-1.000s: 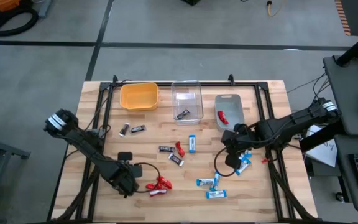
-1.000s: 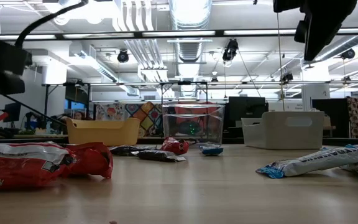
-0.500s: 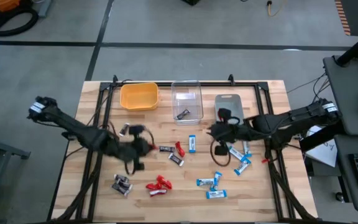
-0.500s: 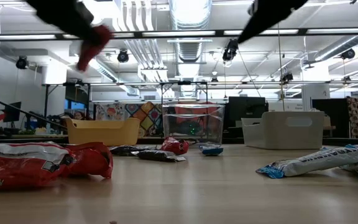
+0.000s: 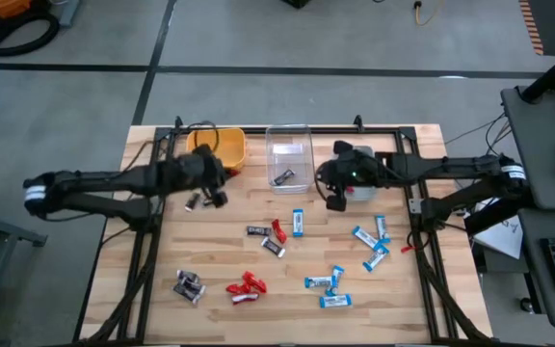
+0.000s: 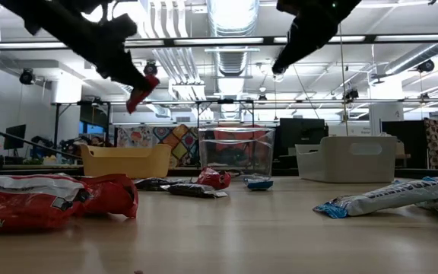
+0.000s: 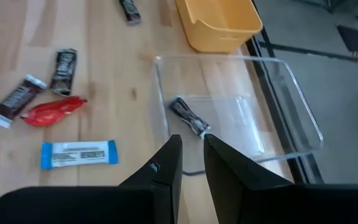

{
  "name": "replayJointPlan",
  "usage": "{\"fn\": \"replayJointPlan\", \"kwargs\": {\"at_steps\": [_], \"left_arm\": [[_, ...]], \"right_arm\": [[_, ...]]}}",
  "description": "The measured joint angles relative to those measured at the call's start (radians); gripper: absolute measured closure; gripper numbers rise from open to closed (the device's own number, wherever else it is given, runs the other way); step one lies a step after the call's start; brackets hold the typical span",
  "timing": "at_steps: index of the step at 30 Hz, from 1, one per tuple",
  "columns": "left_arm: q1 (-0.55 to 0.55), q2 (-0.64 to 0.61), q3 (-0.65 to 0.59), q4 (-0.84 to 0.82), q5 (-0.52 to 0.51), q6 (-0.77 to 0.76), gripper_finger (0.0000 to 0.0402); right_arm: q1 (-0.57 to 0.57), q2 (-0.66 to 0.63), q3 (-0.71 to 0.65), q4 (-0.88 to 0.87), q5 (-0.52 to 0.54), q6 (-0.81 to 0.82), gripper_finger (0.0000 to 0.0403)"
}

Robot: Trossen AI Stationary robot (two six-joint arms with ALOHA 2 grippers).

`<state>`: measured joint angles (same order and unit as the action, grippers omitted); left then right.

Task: Sort candy
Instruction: Put the red chocolate into the gray bin

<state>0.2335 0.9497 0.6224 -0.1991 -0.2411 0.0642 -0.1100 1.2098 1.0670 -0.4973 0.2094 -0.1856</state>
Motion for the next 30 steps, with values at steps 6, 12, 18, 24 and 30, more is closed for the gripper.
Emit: {"fn": "replayJointPlan", "kwargs": {"at_steps": [6,12,18,24,30], "left_arm": [[0.239,0.028,0.002,0.047,0.181,0.072,0.0390],[0.373,0.078,0.004,0.188,0.386,0.129,0.0389],[0.404,0.139,0.005,0.384,0.516,0.130,0.0389],[0.403,0.225,0.005,0.650,0.667,0.097,0.0389],[0.400,0.330,0.006,0.924,0.766,0.012,0.0389]], "right_arm": [[-0.055,-0.008,-0.025,0.002,-0.002,0.000,0.0344],[-0.140,-0.012,-0.062,0.029,-0.011,0.001,0.0344],[-0.248,-0.012,-0.101,0.187,-0.186,-0.030,0.0344],[-0.297,0.012,-0.162,0.443,-0.291,-0.042,0.0344],[-0.297,0.086,-0.170,0.582,-0.316,-0.028,0.0332]]}}
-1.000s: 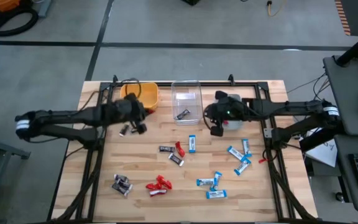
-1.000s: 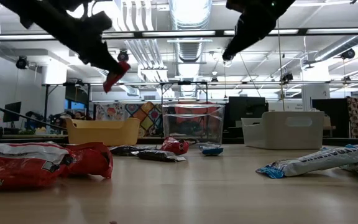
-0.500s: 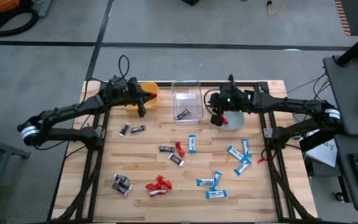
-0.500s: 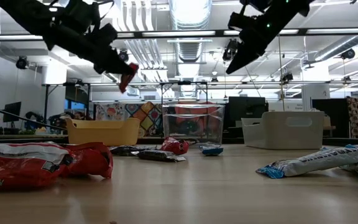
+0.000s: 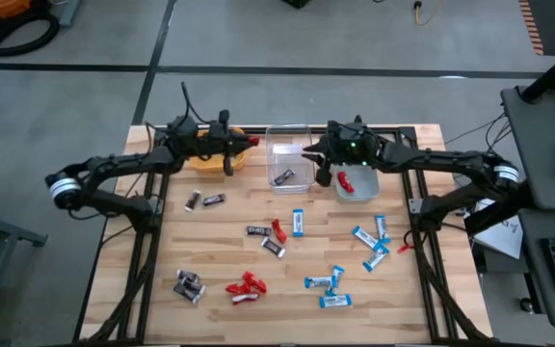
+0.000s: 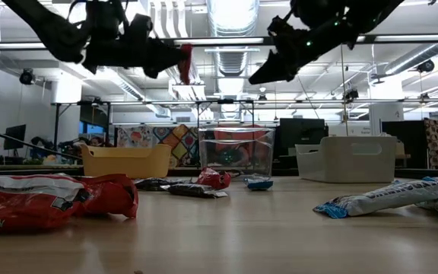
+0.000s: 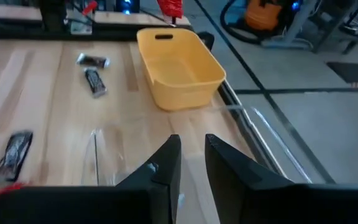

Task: Sort candy
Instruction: Put the red chocolate into the gray bin

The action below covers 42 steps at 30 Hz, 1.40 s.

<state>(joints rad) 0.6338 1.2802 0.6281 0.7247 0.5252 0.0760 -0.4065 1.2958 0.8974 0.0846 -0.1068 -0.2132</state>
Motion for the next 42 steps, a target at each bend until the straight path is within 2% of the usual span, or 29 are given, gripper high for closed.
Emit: {"fn": "replayJointPlan", "kwargs": {"at_steps": [4,13,20,27,31,37,42], "left_arm": [[-0.003,0.070,0.000,0.130,0.019,-0.066,0.0389],[-0.043,0.192,0.000,0.341,0.019,-0.169,0.0389],[-0.073,0.230,0.000,0.401,0.011,-0.177,0.0389],[-0.072,0.230,0.000,0.400,0.005,-0.195,0.0389],[-0.072,0.230,0.000,0.399,0.005,-0.201,0.0389],[-0.072,0.230,0.000,0.394,0.004,-0.217,0.0384],[-0.072,0.230,0.000,0.390,0.005,-0.238,0.0360]], "right_arm": [[0.000,0.065,0.001,0.094,-0.058,0.019,0.0298],[0.007,0.210,0.058,0.368,-0.051,0.028,0.0196],[0.029,0.312,0.156,0.370,-0.059,-0.015,0.0190],[0.049,0.343,0.203,0.361,-0.062,-0.038,0.0211],[0.051,0.340,0.210,0.359,-0.059,-0.022,0.0262],[0.053,0.337,0.210,0.343,-0.059,-0.028,0.0374],[0.061,0.332,0.211,0.324,-0.058,-0.022,0.0380]]}}
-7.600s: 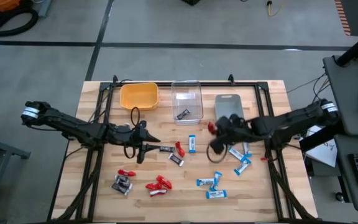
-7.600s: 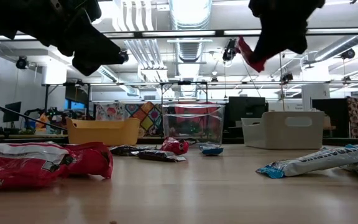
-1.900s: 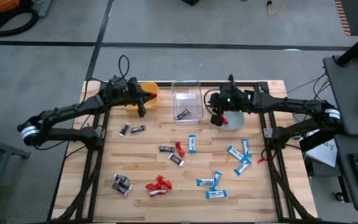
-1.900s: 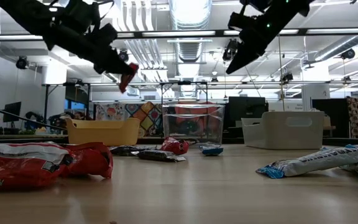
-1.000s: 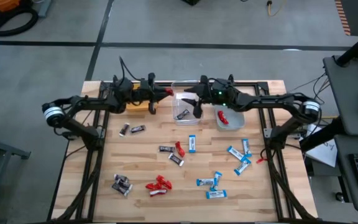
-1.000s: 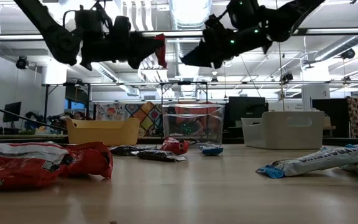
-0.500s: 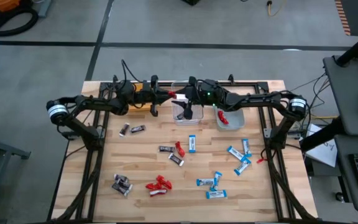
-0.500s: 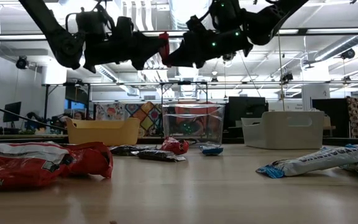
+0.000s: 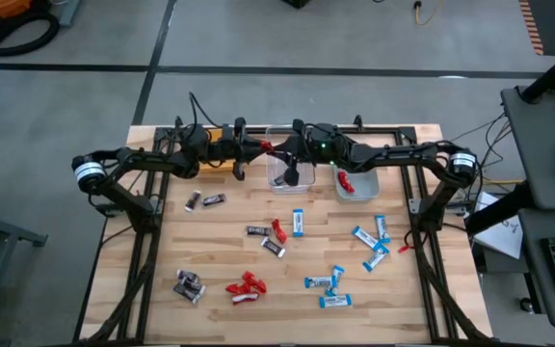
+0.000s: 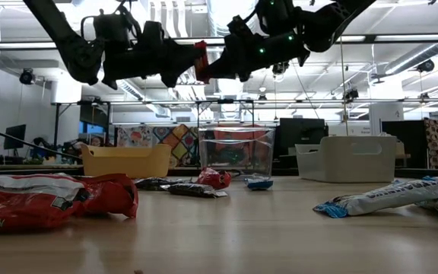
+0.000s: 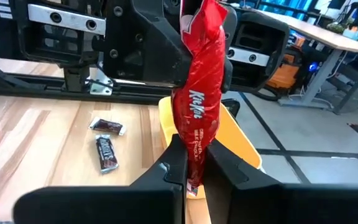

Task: Sort candy
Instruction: Put the red chocolate into the gray bin

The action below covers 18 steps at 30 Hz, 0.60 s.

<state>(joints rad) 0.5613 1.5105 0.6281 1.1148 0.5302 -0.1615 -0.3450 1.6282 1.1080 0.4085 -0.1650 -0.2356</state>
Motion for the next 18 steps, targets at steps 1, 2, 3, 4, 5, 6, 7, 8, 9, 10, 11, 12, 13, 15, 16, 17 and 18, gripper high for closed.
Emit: {"fn": "replayJointPlan", "kwargs": {"at_steps": [1,2,3,4,5,6,7,8,9,10,11,12,13,15,16,17,18], "left_arm": [[0.000,0.000,0.000,-0.003,0.001,-0.008,0.0352],[0.001,0.000,0.000,-0.007,0.003,-0.014,0.0343],[0.002,-0.001,0.000,-0.012,0.004,-0.016,0.0334],[0.003,-0.002,0.000,-0.020,0.004,-0.016,0.0325],[0.003,-0.003,0.000,-0.027,0.004,-0.016,0.0315],[0.003,-0.004,0.000,-0.036,0.004,-0.016,0.0306],[0.003,-0.004,0.000,-0.044,0.007,-0.017,0.0297],[0.003,-0.005,0.000,-0.056,0.011,-0.017,0.0289],[0.003,-0.005,0.000,-0.071,0.014,-0.017,0.0282],[0.003,-0.006,0.000,-0.085,0.021,-0.017,0.0276],[0.003,-0.007,0.000,-0.099,0.035,-0.018,0.0271],[0.003,-0.008,0.000,-0.114,0.047,-0.022,0.0267],[0.003,-0.009,0.000,-0.128,0.064,-0.028,0.0264],[0.003,-0.012,0.000,-0.166,0.092,-0.037,0.0261],[0.003,-0.013,0.000,-0.184,0.104,-0.043,0.0261],[0.001,-0.014,0.000,-0.200,0.117,-0.054,0.0260],[-0.002,-0.017,0.000,-0.217,0.127,-0.067,0.0260]], "right_arm": [[0.000,-0.005,0.000,-0.015,0.000,0.000,0.0380],[0.000,-0.013,0.000,-0.036,0.000,0.000,0.0380],[0.000,-0.025,0.000,-0.064,0.001,0.000,0.0380],[0.000,-0.038,0.000,-0.098,0.005,0.000,0.0380],[0.000,-0.056,0.000,-0.140,0.008,0.001,0.0380],[0.000,-0.075,0.004,-0.199,0.009,0.007,0.0380],[0.000,-0.095,0.013,-0.267,0.009,0.012,0.0380],[0.000,-0.114,0.028,-0.344,0.009,0.019,0.0380],[0.000,-0.133,0.044,-0.435,0.015,0.028,0.0380],[0.000,-0.152,0.062,-0.534,0.035,0.038,0.0380],[0.001,-0.168,0.083,-0.641,0.065,0.053,0.0380],[0.001,-0.180,0.104,-0.743,0.105,0.073,0.0380],[0.001,-0.188,0.123,-0.842,0.147,0.104,0.0380],[-0.001,-0.200,0.153,-1.030,0.232,0.170,0.0380],[-0.003,-0.201,0.164,-1.110,0.270,0.206,0.0380],[-0.006,-0.201,0.173,-1.183,0.299,0.243,0.0380],[-0.009,-0.201,0.179,-1.250,0.316,0.278,0.0380]]}}
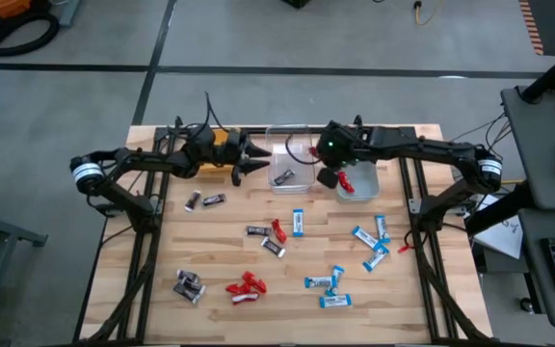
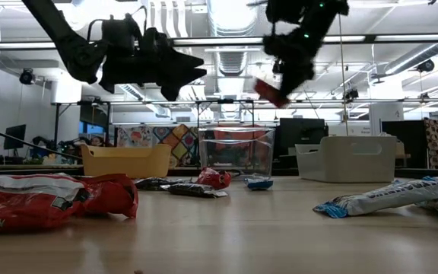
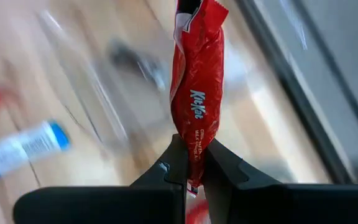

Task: Sort candy
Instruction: Put the red chocolate into the gray bin, then put the white chocolate into the yellow bin

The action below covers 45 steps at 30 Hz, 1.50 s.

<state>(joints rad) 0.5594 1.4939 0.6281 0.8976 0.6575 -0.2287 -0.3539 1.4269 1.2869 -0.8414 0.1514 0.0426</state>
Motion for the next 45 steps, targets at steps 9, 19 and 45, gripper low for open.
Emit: {"fn": "replayJointPlan", "kwargs": {"at_steps": [9,19,45], "left_arm": [[-0.059,-0.093,0.000,-0.363,0.016,0.015,0.0260],[-0.081,-0.397,0.000,-1.088,-0.173,0.198,0.0260],[-0.256,-0.498,0.000,-1.116,-0.476,0.162,0.0260]], "right_arm": [[-0.016,0.001,-0.043,-0.232,0.018,0.169,0.0380],[-0.020,0.002,-0.092,-0.247,0.083,0.195,0.0372],[-0.087,-0.035,-0.131,-0.257,-0.011,0.197,0.0246]]}}
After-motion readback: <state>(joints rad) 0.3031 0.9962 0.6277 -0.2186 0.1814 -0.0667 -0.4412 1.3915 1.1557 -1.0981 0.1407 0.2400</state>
